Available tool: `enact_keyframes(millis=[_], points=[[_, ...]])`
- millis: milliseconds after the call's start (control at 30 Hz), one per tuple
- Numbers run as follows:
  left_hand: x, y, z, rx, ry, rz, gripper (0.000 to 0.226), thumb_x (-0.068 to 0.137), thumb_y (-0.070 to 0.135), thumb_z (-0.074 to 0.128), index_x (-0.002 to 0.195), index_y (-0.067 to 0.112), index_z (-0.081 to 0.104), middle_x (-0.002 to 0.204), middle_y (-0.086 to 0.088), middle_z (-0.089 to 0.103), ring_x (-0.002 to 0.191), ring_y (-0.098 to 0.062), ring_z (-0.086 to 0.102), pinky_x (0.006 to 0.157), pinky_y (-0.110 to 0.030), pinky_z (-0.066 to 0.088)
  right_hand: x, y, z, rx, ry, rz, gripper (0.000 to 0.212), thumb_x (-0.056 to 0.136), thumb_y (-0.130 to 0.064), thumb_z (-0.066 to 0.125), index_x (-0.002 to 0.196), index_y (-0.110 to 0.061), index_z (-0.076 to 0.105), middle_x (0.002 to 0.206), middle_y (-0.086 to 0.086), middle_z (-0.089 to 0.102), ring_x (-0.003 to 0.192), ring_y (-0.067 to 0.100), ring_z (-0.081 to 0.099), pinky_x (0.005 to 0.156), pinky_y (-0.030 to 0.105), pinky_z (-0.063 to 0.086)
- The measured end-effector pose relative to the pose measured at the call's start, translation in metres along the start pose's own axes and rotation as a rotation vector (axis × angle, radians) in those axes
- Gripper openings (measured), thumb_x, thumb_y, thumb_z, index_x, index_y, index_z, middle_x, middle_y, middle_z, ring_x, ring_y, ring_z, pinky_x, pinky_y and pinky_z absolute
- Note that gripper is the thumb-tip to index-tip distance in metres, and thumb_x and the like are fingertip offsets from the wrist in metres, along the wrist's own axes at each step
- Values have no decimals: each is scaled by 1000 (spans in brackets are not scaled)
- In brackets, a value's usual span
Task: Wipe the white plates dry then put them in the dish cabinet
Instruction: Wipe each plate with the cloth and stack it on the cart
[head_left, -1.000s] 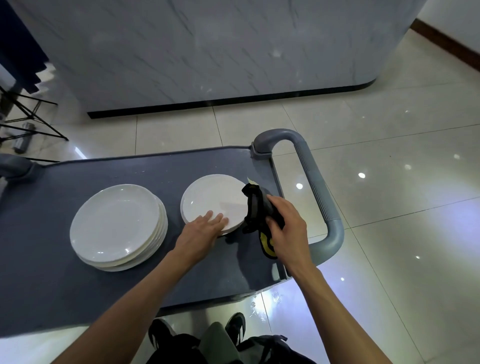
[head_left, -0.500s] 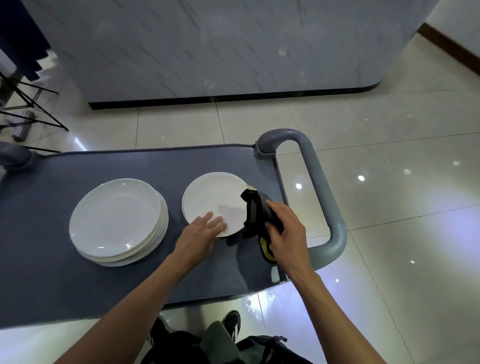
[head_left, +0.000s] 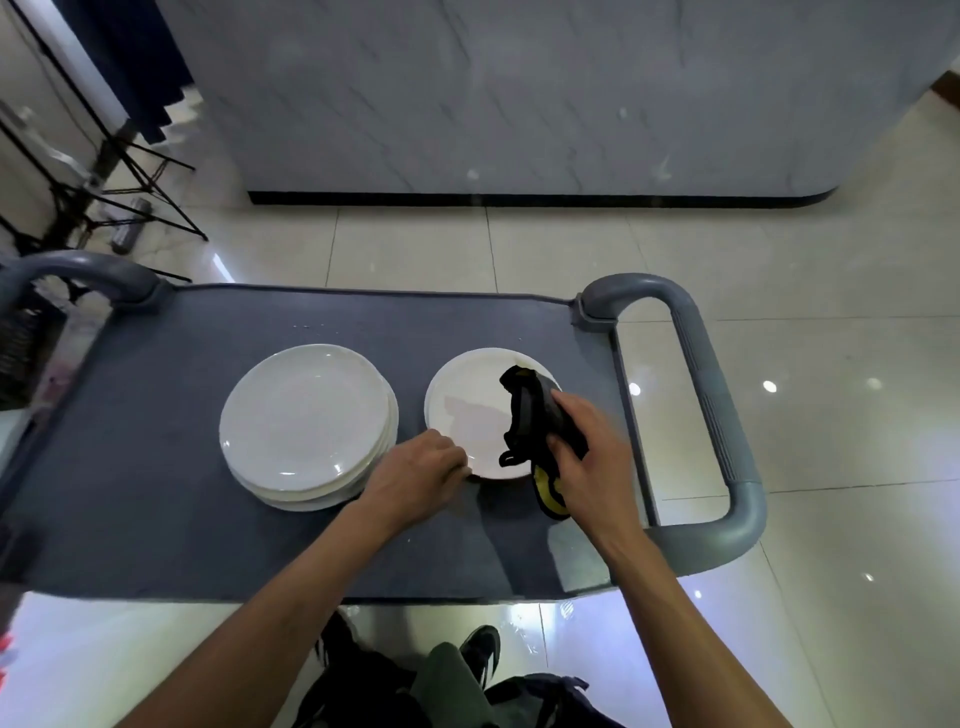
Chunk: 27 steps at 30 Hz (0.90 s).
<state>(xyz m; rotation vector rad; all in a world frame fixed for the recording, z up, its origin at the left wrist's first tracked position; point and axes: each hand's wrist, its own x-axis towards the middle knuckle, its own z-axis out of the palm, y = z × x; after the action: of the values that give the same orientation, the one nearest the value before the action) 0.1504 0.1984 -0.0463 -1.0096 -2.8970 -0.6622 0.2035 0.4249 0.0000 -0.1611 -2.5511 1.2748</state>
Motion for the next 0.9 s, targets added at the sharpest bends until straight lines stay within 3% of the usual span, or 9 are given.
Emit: enact_keyframes(millis=[100,300,467,533,667,767,900], points=[[-12,-10,-17,-10,144,-68,11,85,22,76,81,12,72,81,-1,69,79,-24,65,56,-37,54,8,-14,16,5,-29,-25,53,86,4,66,133,-20,61,129,-5,64,118,11,58,103,40,50],[-39,-49,-52,-22,322,-219,8,83,15,78,90,17,76,84,1,72,80,-22,65,57,-35,54,24,-51,57,91,-115,-51,49,85,5,66,129,-17,64,128,-4,65,121,16,58,105,44,46],[-67,-101,-77,-105,472,-505,14,85,11,76,99,13,77,92,-1,74,89,-25,66,75,-38,55,37,-95,94,109,-202,-100,49,86,4,66,130,-17,63,127,-6,66,119,12,58,105,37,45],[-78,-124,-85,-175,516,-653,17,86,11,75,103,12,77,96,-2,74,90,-25,65,78,-32,51,42,-115,108,148,-252,-113,50,87,4,64,130,-19,63,126,-8,65,117,9,59,102,34,48],[-90,-167,-97,-270,457,-872,19,85,19,74,104,16,76,96,-1,71,84,-23,65,79,-34,52,53,-147,138,170,-303,-148,51,86,6,62,131,-19,63,127,-8,65,118,10,60,100,34,49],[-91,-187,-98,-343,411,-944,13,82,30,75,91,22,74,90,6,68,82,-19,65,76,-34,52,57,-160,162,106,-340,-203,50,85,6,61,131,-15,63,130,-4,63,119,14,59,100,35,48],[-85,-201,-95,-408,340,-974,25,76,38,80,95,24,72,91,7,70,85,-18,65,78,-38,54,53,-166,195,-9,-375,-228,48,88,5,61,133,-13,63,136,-1,60,125,18,56,106,33,45]])
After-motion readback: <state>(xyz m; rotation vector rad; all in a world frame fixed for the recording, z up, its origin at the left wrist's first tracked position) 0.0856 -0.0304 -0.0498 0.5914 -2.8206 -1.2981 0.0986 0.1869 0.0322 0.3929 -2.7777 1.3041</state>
